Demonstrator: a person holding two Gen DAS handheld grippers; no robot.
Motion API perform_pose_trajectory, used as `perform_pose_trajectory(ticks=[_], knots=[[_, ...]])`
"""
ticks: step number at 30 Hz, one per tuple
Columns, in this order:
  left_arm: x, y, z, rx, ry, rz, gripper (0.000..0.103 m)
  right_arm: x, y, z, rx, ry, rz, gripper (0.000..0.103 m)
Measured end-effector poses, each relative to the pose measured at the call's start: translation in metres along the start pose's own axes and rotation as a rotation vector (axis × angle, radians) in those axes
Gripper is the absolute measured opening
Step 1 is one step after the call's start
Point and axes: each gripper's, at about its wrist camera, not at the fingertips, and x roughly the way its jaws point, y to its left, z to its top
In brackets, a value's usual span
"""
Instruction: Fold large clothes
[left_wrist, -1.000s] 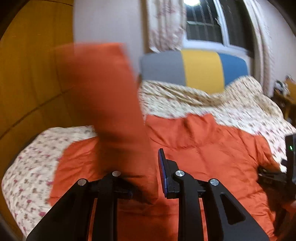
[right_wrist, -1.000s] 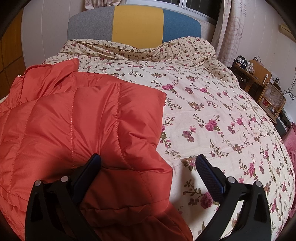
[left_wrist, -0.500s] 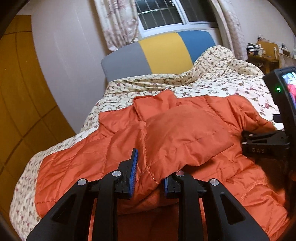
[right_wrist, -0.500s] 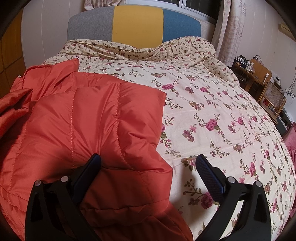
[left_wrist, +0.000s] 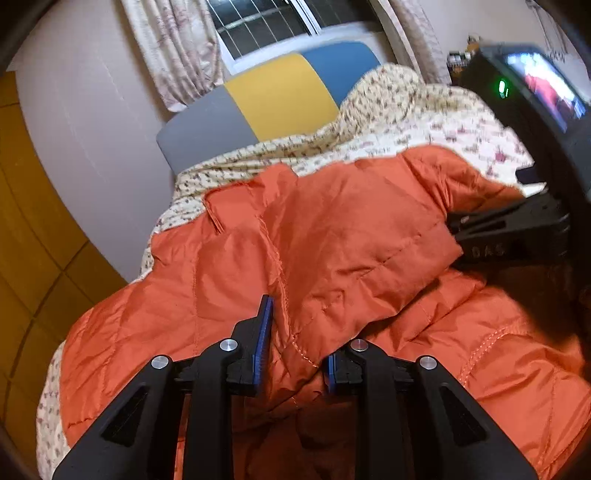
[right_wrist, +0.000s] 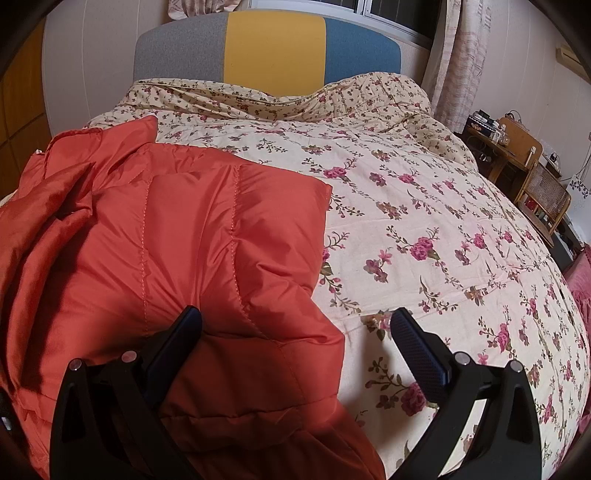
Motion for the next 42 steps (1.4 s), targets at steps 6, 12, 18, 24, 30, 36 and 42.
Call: perform_pose_trajectory(ticks=[6,12,18,24,30,36,42], knots=[[-0.019,-0.004,0.003,0.031,-0.036,0.067,0.093,0.000,0.000,0.000,0.000,0.001,0.000,0.101],[-0.072,0.022,-0.013,-0.042,-0.141,0.021,0.098,0.001,-0.001,0.001,0.006,0.002,0.007,0.101],[-0.090,0.102,-0.044,-0.278,-0.100,0.095,0.098,-0.001,-0.006,0.005,0.012,0.032,0.030,0.101],[-0.080,0.203,-0.076,-0.578,-0.033,0.298,0.098,-0.059,-0.003,0.026,0.012,-0.121,0.051,0.101],[-0.033,0.231,-0.078,-0.609,0.084,0.310,0.082,-0.082,0.062,0.048,-0.081,-0.170,0.198,0.101],[0.006,0.187,-0.063,-0.390,0.141,0.267,0.081,-0.044,0.103,0.045,-0.186,-0.118,0.127,0.101],[0.034,0.190,-0.074,-0.421,0.168,0.220,0.090,0.001,0.075,0.027,-0.077,-0.051,0.122,0.101]])
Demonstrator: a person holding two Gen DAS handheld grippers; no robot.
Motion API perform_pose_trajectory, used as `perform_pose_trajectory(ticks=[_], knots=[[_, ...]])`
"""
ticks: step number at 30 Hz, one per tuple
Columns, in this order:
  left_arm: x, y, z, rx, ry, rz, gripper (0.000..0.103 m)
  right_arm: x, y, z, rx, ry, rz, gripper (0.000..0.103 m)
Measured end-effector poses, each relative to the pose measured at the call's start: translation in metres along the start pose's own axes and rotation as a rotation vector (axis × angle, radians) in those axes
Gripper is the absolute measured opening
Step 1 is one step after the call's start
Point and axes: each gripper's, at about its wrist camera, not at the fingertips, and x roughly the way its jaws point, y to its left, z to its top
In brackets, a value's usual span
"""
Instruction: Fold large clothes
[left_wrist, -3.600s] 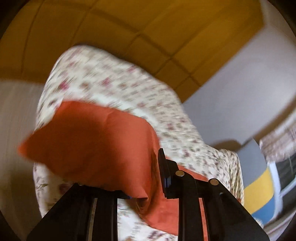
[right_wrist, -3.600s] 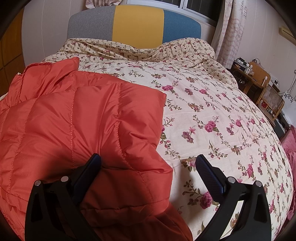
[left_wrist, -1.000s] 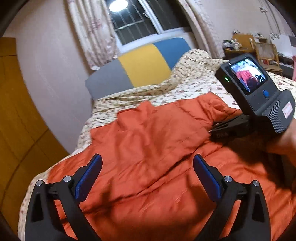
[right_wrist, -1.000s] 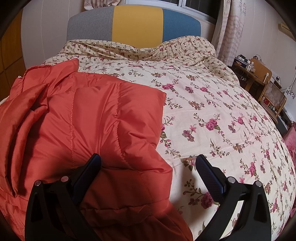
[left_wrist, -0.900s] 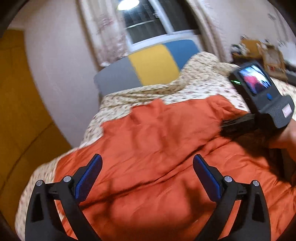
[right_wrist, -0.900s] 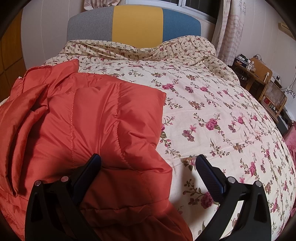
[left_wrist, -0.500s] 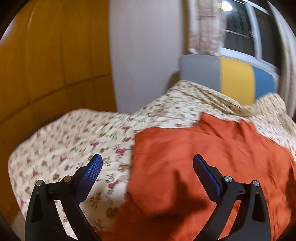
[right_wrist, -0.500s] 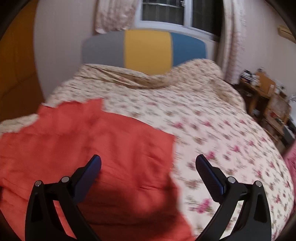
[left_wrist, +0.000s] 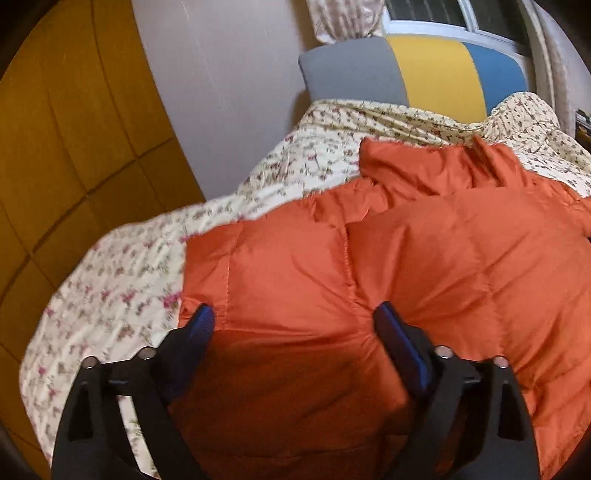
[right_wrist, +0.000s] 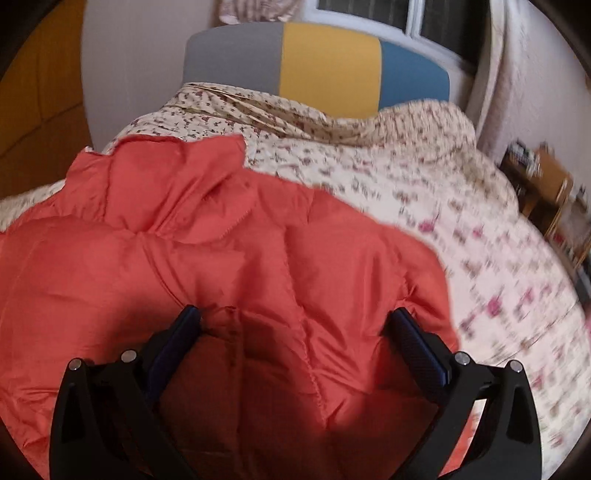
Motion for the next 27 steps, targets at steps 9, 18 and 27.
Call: perform_pose_trajectory(ticks=[9,18,27], knots=[[-0.036,0.000,0.012,-0.063,-0.030,-0.032,0.094,0.000,0.006,-0.004,-0.032,-0.006,-0.045,0.101],[-0.011,-0.065,0.041,0.046,0.021,-0.068,0.095,-0.002,0.006,-0.004,-0.026,-0.009,-0.040,0.101],[0.026,-0.054,0.028,-0.057,0.084,-0.162,0.100,0.002,0.007,-0.003,-0.030,-0.012,-0.043,0.101]])
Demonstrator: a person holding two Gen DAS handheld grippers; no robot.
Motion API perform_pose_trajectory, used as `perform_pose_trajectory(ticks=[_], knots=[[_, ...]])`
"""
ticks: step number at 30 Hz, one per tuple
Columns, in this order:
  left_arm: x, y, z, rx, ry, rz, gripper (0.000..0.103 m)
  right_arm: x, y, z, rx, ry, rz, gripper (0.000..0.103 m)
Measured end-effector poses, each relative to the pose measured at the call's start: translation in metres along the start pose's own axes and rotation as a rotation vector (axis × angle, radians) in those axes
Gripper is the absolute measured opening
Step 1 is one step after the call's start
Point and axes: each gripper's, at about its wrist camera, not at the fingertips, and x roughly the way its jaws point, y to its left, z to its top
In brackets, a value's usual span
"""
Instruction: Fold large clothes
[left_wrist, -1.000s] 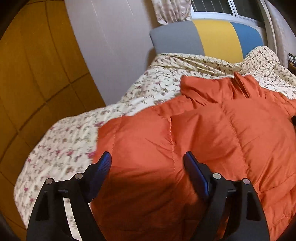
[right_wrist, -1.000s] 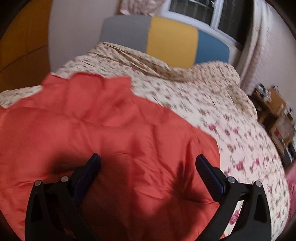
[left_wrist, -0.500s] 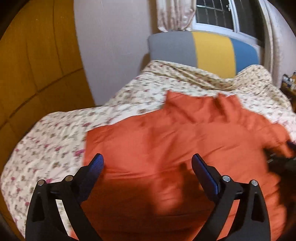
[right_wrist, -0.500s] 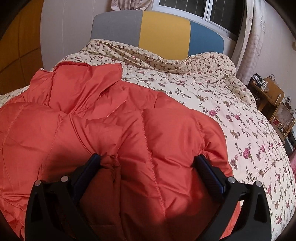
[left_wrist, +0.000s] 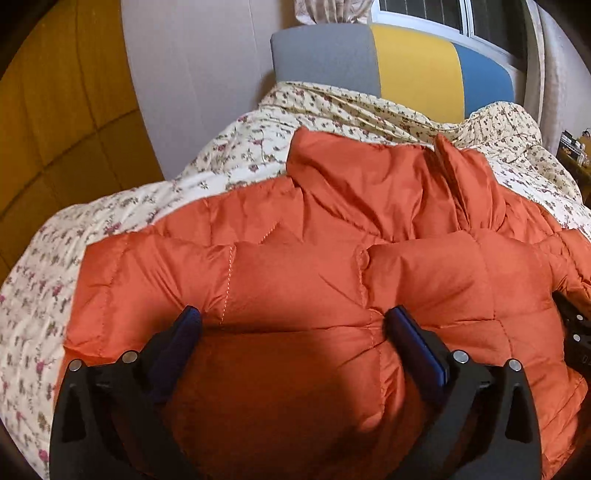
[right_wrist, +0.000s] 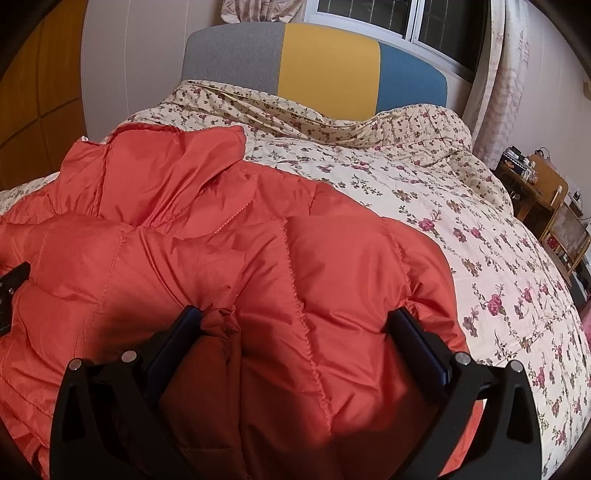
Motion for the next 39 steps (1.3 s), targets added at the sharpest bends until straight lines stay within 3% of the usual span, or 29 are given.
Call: perform_pose_trajectory(ticks=[7,10,13,15,16,19,25,30,35,39], knots=[[-0.020,0.000,-0.006,0.006,0.000,0.021,0.100,0.001,-0.001,0.000,0.006,0.005,0.006,0.101],[-0.045,0.014,-0.015,-0.009,-0.050,0.038,0.100,0.001,-0.002,0.000,0.010,0.004,0.010,0.101],[-0.059,0.038,-0.024,-0.041,-0.079,0.124,0.100,0.001,-0.002,0.000,0.009,0.006,0.008,0.101],[-0.053,0.055,-0.030,-0.073,-0.048,0.176,0.100,0.001,-0.002,0.000,0.008,0.005,0.008,0.101],[-0.044,0.065,-0.034,-0.113,-0.012,0.167,0.100,0.001,-0.002,0.000,0.008,0.005,0.008,0.101],[-0.019,0.085,-0.038,-0.208,0.067,0.032,0.100,0.000,-0.001,0.000,0.005,0.003,0.007,0.101],[-0.015,0.084,-0.035,-0.213,0.078,0.026,0.100,0.001,-0.001,0.001,0.004,0.013,0.013,0.101],[-0.050,0.085,-0.053,-0.214,0.046,0.019,0.100,-0.001,-0.006,0.001,0.021,0.028,0.043,0.101],[-0.088,0.090,-0.079,-0.235,0.023,-0.034,0.100,-0.004,-0.007,0.004,0.005,0.068,0.058,0.101],[-0.106,0.086,-0.107,-0.196,0.043,-0.045,0.100,-0.034,-0.017,0.001,0.018,0.051,0.091,0.101]])
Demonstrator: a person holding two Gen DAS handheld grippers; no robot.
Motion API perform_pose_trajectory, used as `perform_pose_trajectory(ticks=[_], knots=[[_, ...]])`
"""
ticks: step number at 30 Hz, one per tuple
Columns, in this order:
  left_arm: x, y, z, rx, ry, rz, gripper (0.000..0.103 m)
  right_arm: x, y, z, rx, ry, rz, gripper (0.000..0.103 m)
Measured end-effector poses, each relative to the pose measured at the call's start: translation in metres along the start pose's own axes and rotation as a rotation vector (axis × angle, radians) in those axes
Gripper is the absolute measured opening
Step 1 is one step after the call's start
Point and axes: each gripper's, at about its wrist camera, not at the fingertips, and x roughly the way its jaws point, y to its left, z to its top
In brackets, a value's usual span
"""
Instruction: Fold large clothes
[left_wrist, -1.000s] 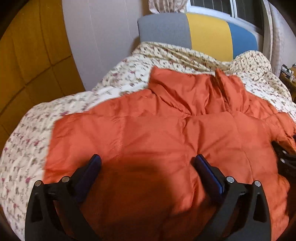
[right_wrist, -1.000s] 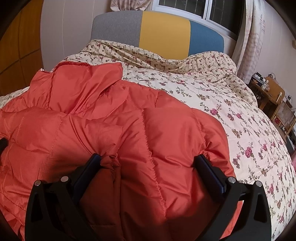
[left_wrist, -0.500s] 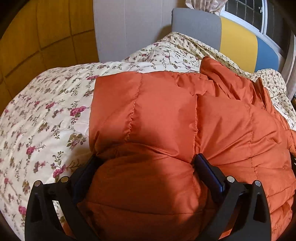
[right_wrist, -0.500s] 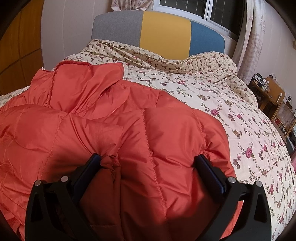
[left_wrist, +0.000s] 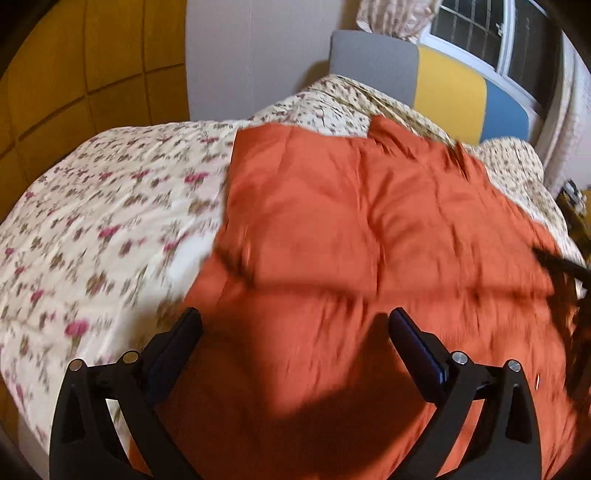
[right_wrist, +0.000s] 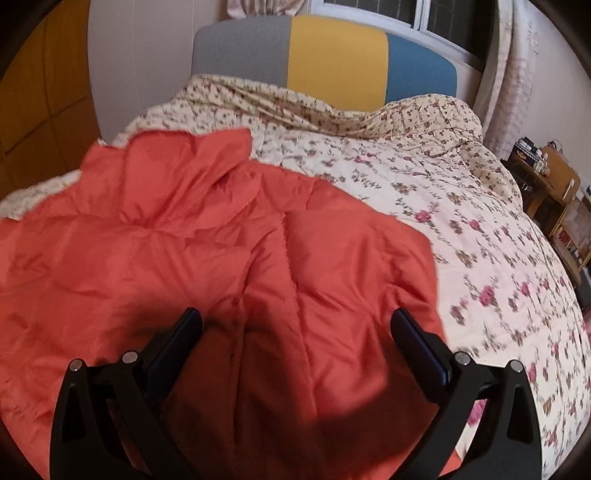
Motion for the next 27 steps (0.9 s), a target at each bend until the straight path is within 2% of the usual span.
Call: perform_pose_trajectory(ticks=[8,14,20,23,27], knots=[[-0.040,0.002,-0.045,0.076,-0.052,0.016,0.100,-0.075,-0.018,-0.040,0.012,-0.044,0.076,0.101],[-0.063,0.018,-0.071,0.046,-0.084,0.031,0.100,-0.116,-0.039,-0.082,0.013,-0.058,0.104,0.100],[-0.074,0.044,-0.097,-0.051,-0.054,0.013,0.100,-0.143,-0.063,-0.113,0.026,-0.051,0.101,0.088],[-0.079,0.049,-0.108,-0.063,-0.050,0.003,0.100,-0.153,-0.076,-0.129,0.042,-0.040,0.111,0.084],[-0.087,0.053,-0.122,-0.056,-0.048,-0.028,0.100,-0.166,-0.097,-0.150,0.076,-0.018,0.136,0.072]])
